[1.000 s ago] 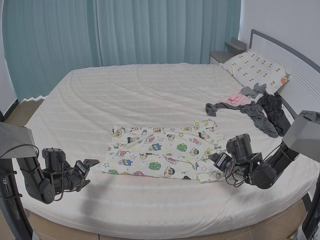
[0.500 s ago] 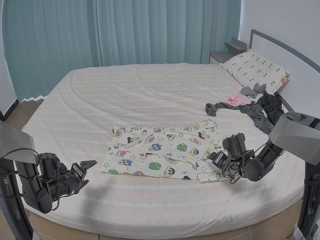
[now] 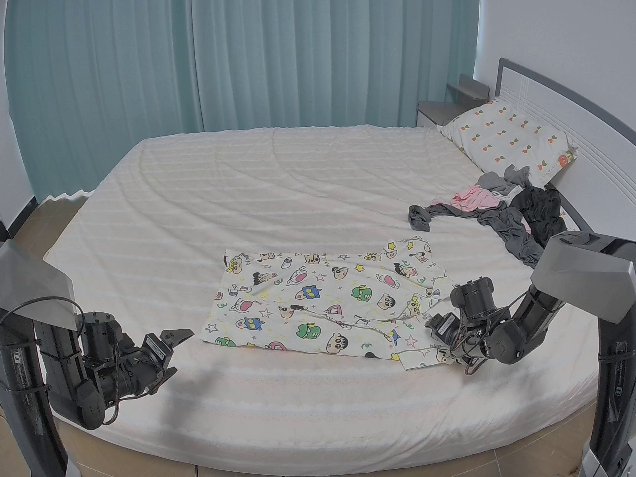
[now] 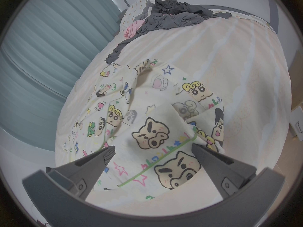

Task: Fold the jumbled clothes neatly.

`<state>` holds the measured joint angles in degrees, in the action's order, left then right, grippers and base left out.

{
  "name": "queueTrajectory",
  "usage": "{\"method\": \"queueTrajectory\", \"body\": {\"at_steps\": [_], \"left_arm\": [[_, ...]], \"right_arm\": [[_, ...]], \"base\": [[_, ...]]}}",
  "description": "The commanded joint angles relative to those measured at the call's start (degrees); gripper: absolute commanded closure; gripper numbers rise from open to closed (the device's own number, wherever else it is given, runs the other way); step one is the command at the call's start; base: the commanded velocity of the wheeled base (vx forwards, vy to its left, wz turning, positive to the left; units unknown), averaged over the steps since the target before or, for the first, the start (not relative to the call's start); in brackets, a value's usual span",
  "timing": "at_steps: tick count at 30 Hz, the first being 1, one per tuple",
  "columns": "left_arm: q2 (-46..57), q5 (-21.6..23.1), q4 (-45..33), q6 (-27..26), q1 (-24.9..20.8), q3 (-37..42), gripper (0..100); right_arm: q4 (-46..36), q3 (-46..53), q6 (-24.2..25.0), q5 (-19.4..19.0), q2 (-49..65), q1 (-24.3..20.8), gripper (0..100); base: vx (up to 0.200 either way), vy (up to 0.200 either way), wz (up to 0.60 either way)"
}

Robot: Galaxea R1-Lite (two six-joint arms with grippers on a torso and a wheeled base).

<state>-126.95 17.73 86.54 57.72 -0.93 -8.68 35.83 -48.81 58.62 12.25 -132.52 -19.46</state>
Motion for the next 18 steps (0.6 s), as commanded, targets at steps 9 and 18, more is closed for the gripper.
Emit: {"method": "queueTrajectory", "body": {"at_steps": [9,18], "left_arm": [[0.6,0.9,3.5,-4.6,0.2,-1.3,0],[-4.1,3.4,-11.1,-28.5,0.4,-22.5,0]], "right_arm": [[0.4,11.7,-1.1,-0.2,21.2,-5.9,0],[7.5,23.6,-3.4,-0.6,26.7,-5.2,0]], "base": [[0.000,0.000,0.00],[0.000,0.000,0.00]]}}
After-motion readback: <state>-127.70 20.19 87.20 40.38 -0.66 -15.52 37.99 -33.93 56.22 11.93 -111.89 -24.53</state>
